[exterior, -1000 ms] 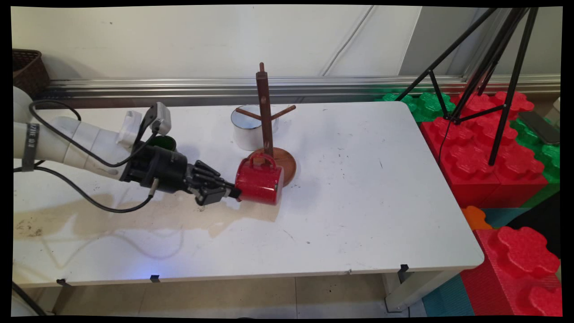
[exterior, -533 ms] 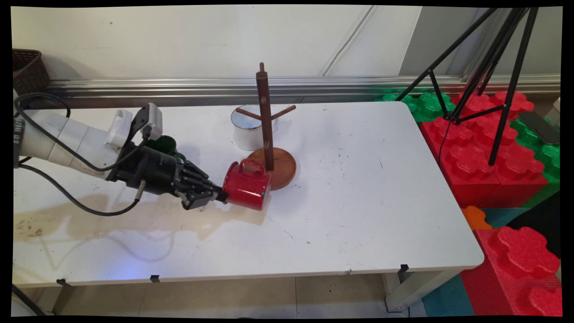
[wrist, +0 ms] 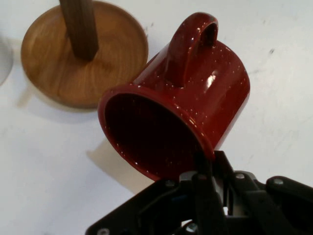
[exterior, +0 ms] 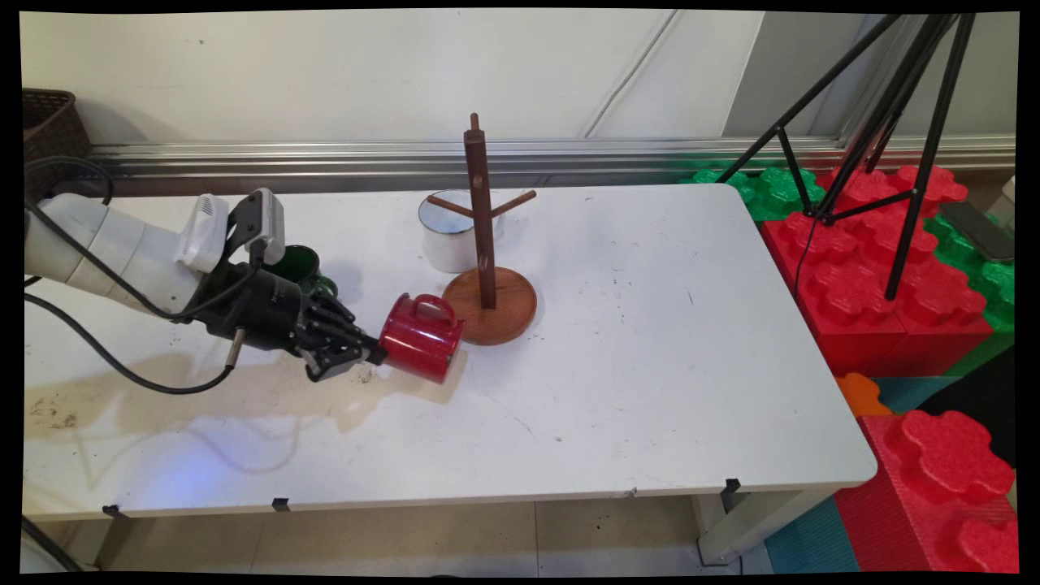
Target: Place the picked object on the table
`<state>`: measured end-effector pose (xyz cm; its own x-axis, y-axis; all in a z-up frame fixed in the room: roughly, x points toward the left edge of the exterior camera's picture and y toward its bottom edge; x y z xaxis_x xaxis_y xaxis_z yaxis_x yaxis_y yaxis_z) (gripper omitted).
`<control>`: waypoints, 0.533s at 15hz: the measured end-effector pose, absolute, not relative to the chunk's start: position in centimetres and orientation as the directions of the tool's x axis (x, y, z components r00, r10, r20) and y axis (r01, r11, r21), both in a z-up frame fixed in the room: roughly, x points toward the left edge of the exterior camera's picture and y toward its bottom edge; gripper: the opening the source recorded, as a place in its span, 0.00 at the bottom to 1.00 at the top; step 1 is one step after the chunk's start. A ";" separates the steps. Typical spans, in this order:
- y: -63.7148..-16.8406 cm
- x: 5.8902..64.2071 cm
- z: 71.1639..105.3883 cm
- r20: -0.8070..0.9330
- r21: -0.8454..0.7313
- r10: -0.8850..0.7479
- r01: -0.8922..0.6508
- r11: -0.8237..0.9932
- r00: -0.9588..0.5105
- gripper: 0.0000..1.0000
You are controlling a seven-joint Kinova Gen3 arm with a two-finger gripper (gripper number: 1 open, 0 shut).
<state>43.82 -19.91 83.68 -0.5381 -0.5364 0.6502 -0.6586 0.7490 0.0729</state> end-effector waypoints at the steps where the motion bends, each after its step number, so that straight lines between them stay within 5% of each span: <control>1: -19.9 43.9 83.7 0.641 0.056 -0.531 -0.656 0.753 -0.554 0.00; 8: -19.7 44.4 84.3 0.587 -0.046 -0.484 -0.624 0.780 -0.649 0.00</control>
<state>44.43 -19.75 84.34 -0.6491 -0.4841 0.5868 -0.6238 0.7802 -0.0464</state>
